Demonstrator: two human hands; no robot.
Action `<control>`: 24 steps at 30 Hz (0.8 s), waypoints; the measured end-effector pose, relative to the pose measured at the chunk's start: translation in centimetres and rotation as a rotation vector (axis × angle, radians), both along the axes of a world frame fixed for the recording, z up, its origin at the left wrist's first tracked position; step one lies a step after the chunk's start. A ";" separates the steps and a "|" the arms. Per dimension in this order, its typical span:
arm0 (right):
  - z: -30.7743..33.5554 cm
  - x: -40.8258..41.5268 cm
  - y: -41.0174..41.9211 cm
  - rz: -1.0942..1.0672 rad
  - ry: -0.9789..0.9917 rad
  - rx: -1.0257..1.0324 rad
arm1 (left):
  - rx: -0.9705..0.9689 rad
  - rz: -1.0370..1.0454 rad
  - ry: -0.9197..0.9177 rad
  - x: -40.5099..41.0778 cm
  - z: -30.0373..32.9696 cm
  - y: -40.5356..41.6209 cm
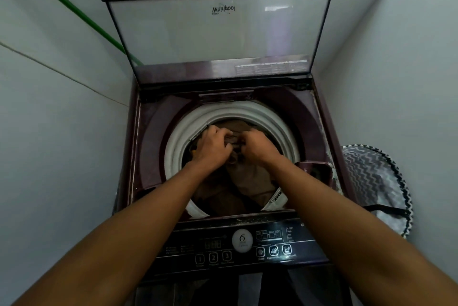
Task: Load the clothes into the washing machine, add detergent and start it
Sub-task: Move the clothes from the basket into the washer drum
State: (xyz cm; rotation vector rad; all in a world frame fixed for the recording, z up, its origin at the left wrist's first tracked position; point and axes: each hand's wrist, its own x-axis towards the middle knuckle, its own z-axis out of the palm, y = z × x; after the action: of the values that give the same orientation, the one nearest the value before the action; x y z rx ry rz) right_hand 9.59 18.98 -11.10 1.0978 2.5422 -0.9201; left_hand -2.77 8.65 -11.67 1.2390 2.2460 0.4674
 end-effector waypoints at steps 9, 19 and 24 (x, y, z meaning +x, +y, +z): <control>2.8 4.0 2.2 -0.183 0.211 0.229 | 0.190 -0.103 0.010 3.5 2.9 3.7; 6.2 11.8 6.0 -0.467 0.470 0.398 | 0.420 -0.274 -0.058 11.4 6.2 9.5; 5.4 17.1 8.0 -0.605 0.472 0.403 | 0.467 -0.374 -0.037 15.9 6.8 12.5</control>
State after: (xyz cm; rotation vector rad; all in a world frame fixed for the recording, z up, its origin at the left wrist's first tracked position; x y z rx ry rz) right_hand 26.64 26.95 -5.74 2.0667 2.9016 -0.8880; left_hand 13.10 21.12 -4.92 1.8195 1.8646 0.8865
